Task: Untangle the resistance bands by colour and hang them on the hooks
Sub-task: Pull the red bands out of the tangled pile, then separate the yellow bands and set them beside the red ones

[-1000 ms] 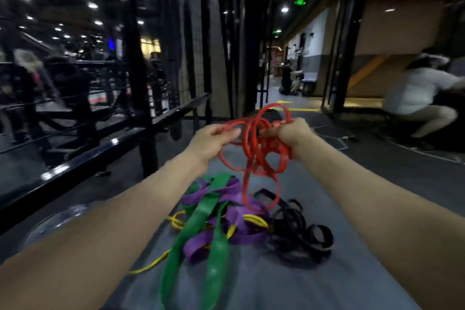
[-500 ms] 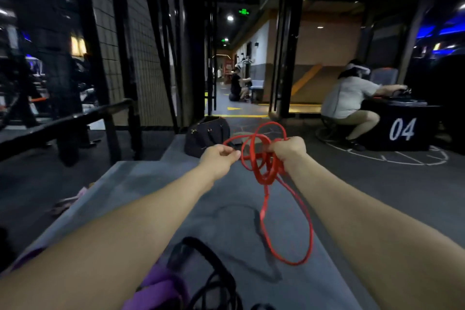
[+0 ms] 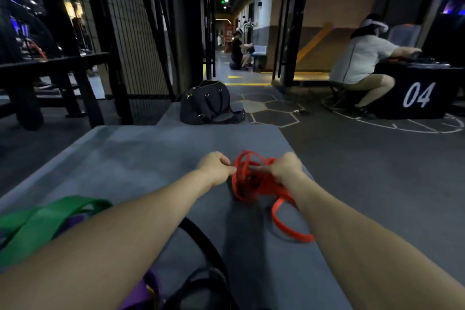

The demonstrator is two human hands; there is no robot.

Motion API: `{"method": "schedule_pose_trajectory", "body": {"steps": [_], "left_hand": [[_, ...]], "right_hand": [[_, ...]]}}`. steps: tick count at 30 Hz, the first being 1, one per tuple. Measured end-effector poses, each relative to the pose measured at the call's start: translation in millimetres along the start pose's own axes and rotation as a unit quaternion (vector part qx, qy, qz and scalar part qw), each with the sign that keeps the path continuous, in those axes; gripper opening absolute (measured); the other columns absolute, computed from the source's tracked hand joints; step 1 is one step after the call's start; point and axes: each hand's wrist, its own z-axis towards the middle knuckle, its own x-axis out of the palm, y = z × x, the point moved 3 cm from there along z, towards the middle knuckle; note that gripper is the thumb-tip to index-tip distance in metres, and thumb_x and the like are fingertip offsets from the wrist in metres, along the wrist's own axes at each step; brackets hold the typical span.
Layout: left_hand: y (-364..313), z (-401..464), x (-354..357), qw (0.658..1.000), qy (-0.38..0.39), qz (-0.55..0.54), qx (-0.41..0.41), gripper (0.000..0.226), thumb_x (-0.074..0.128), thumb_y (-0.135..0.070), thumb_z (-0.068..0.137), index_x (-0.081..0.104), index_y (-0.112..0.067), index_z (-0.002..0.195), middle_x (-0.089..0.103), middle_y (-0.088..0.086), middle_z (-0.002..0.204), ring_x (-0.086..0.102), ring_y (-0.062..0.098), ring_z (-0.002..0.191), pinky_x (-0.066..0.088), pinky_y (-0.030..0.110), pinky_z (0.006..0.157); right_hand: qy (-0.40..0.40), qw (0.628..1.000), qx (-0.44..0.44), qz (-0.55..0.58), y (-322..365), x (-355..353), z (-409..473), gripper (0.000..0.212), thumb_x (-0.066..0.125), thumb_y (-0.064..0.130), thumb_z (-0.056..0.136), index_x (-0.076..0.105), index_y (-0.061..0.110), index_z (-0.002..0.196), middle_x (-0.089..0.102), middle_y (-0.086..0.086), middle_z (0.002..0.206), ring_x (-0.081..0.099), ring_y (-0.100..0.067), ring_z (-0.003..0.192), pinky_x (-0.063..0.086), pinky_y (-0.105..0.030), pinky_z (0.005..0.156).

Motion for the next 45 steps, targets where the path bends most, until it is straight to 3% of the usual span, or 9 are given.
{"method": "schedule_pose_trajectory", "body": {"steps": [6,12,18,23,27,31,34,38,45], "left_hand": [[5,-24,2,0.999,0.015,0.044,0.016,0.021,0.068,-0.016,0.081,0.064,-0.009,0.101,0.066,0.01,0.107,0.061,0.024,0.102,0.046,0.03,0.089],[-5,-82,-26,0.998,0.016,0.038,0.05,0.021,0.065,-0.012,0.084,0.064,-0.005,0.104,0.062,0.005,0.094,0.057,0.015,0.089,0.04,0.019,0.078],[8,-160,-57,0.998,0.014,0.045,0.044,0.02,0.064,-0.009,0.083,0.063,-0.004,0.102,0.067,0.014,0.102,0.063,0.027,0.1,0.047,0.031,0.091],[28,-223,-80,0.992,0.001,0.112,0.061,0.022,0.063,-0.012,0.083,0.064,-0.005,0.105,0.067,0.014,0.107,0.063,0.026,0.1,0.047,0.03,0.092],[45,-265,-93,0.967,-0.002,0.244,0.079,0.031,0.061,-0.023,0.084,0.06,-0.016,0.114,0.058,0.008,0.121,0.055,0.026,0.113,0.043,0.033,0.097],[65,-297,-102,0.921,-0.003,0.382,0.078,0.033,0.054,-0.033,0.086,0.057,-0.024,0.118,0.06,0.004,0.12,0.055,0.026,0.115,0.043,0.036,0.093],[74,-314,-108,0.912,0.0,0.39,0.131,0.027,0.05,-0.032,0.088,0.063,-0.025,0.111,0.064,0.002,0.114,0.057,0.024,0.109,0.042,0.034,0.09],[85,-326,-117,0.903,0.01,0.389,0.181,0.027,0.052,-0.03,0.089,0.065,-0.026,0.112,0.063,-0.005,0.114,0.057,0.021,0.109,0.041,0.031,0.092],[102,-336,-134,0.875,-0.005,0.432,0.219,0.006,0.07,-0.026,0.065,0.073,-0.025,0.07,0.068,-0.007,0.07,0.067,0.018,0.067,0.051,0.025,0.064]], "right_hand": [[-0.054,0.997,-0.054,-0.031,-26,-11,-21,0.025,0.075,0.019,0.075,0.068,0.006,0.096,0.067,-0.011,0.09,0.064,-0.028,0.096,0.044,-0.03,0.074],[-0.046,0.996,-0.076,-0.03,-23,-26,-82,0.021,0.072,0.015,0.077,0.07,0.003,0.094,0.07,-0.018,0.098,0.064,-0.032,0.099,0.048,-0.034,0.082],[0.031,0.995,-0.094,-0.033,-13,-20,-171,0.016,0.068,0.018,0.082,0.067,0.004,0.091,0.059,-0.011,0.082,0.055,-0.019,0.078,0.036,-0.024,0.066],[0.059,0.991,-0.114,-0.031,-6,-7,-239,0.035,0.069,0.022,0.083,0.064,0.0,0.11,0.067,-0.015,0.106,0.061,-0.026,0.102,0.043,-0.03,0.08],[0.056,0.982,-0.161,-0.078,-4,6,-285,0.032,0.066,0.029,0.084,0.061,0.002,0.101,0.064,-0.017,0.106,0.058,-0.033,0.103,0.044,-0.034,0.079],[0.009,0.947,-0.287,-0.146,1,20,-318,0.052,0.066,0.031,0.082,0.048,0.006,0.125,0.046,-0.014,0.123,0.04,-0.033,0.119,0.037,-0.039,0.098],[0.067,0.889,-0.383,-0.241,10,34,-328,0.077,0.069,0.041,0.078,0.036,0.008,0.138,0.038,-0.011,0.138,0.034,-0.031,0.129,0.032,-0.037,0.106],[0.111,0.828,-0.364,-0.412,-2,54,-326,0.103,0.073,0.055,0.065,0.022,0.013,0.145,0.013,-0.01,0.154,0.019,-0.033,0.141,0.016,-0.041,0.118],[0.064,0.841,-0.307,-0.441,-12,47,-315,0.053,0.063,0.025,0.081,0.039,0.017,0.127,0.034,-0.006,0.139,0.042,-0.034,0.122,0.044,-0.044,0.091]]}}
